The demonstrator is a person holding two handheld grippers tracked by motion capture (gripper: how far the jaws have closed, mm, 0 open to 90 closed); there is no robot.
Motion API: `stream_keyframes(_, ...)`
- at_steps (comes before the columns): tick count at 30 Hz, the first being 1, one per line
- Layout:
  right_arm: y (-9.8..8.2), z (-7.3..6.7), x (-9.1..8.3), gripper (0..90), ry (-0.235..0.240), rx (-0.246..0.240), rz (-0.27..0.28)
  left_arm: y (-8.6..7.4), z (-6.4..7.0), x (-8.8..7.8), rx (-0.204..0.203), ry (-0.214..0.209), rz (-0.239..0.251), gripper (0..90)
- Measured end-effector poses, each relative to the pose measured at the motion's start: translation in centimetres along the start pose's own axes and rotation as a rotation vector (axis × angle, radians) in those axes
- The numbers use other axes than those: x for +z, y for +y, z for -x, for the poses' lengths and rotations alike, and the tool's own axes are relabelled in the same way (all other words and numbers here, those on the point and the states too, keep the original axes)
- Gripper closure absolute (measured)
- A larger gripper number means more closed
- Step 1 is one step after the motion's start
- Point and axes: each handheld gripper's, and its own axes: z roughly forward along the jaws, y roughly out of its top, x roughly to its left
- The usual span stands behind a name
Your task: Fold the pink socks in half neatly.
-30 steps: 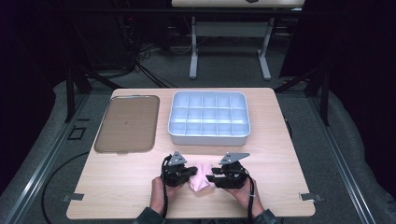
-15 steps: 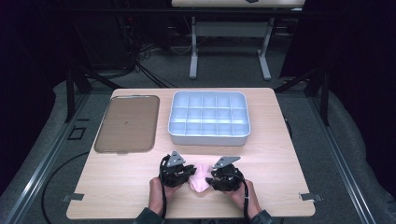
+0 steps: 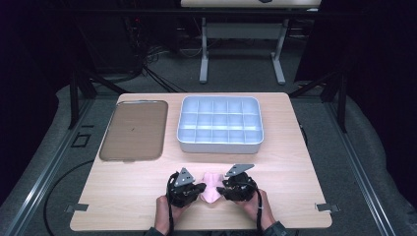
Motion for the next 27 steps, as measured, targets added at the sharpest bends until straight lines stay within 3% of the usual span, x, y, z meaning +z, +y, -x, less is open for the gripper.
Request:
stream_keyframes(2, 0.0, 0.1, 0.0, 62.0, 0.004, -0.002, -0.003, -0.4, -0.2, 0.1, 0.002, 0.012, -0.006, 87.6)
stream_keyframes(5, 0.0, 0.1, 0.0, 62.0, 0.004, -0.001, -0.005, -1.0, -0.6, 0.1, -0.027, -0.007, 0.022, 87.9)
stream_keyframes(15, 0.1, 0.1, 0.0, 57.4, -0.002, 0.005, -0.008, -1.2, -0.8, 0.1, -0.013, -0.016, 0.024, 89.4)
stream_keyframes(17, 0.1, 0.3, -0.1, 55.0, 0.006, 0.022, -0.011, -1.2, -0.7, 0.1, -0.012, -0.010, 0.027, 89.5)
stream_keyframes(20, 0.0, 0.8, -0.4, 54.6, 0.033, 0.085, -0.001, -1.2, -0.7, 0.1, -0.015, -0.011, 0.024, 89.6)
stream_keyframes(27, -0.1, 0.8, -0.6, 55.7, 0.033, 0.136, -0.027, -1.2, -0.6, 0.1, -0.006, -0.003, 0.025, 89.6)
